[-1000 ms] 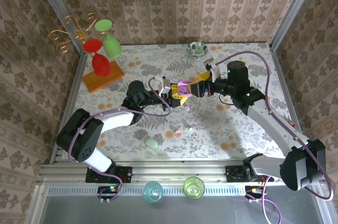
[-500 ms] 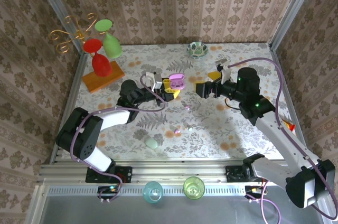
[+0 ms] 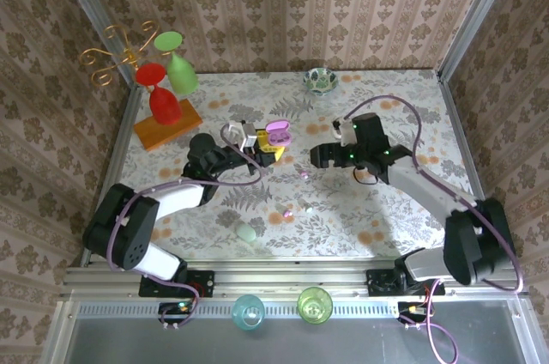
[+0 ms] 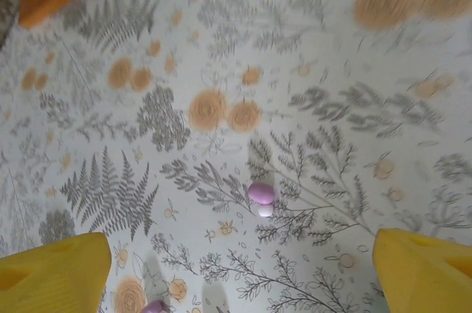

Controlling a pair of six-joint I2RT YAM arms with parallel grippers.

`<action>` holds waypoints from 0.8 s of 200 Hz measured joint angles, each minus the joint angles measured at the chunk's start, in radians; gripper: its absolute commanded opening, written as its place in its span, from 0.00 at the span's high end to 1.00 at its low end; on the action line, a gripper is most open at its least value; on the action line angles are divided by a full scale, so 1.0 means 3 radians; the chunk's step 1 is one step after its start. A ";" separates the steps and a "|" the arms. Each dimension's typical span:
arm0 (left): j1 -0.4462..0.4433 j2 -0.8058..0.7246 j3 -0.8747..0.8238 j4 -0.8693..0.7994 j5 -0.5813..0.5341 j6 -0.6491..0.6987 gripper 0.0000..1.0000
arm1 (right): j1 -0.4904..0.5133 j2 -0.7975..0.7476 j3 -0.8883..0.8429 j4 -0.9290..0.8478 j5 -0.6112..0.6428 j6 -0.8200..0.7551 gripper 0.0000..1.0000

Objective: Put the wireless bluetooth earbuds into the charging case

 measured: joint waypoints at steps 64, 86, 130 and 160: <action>0.0000 -0.0216 -0.0032 -0.0104 -0.0024 0.0062 0.80 | 0.0001 0.1272 0.0684 -0.0020 -0.0727 -0.0098 0.19; 0.0000 -0.0247 -0.0045 -0.0175 -0.0028 0.0069 0.80 | 0.0001 0.1549 0.0870 -0.0025 -0.0867 -0.0168 0.20; 0.0000 -0.0258 -0.0046 -0.0247 -0.0052 0.0131 0.80 | 0.0008 0.1937 0.1092 -0.0121 -0.1086 -0.0352 0.23; -0.0001 -0.0259 -0.0046 -0.0312 -0.0061 0.0161 0.80 | 0.0019 0.1972 0.1122 -0.0221 -0.1176 -0.0490 0.25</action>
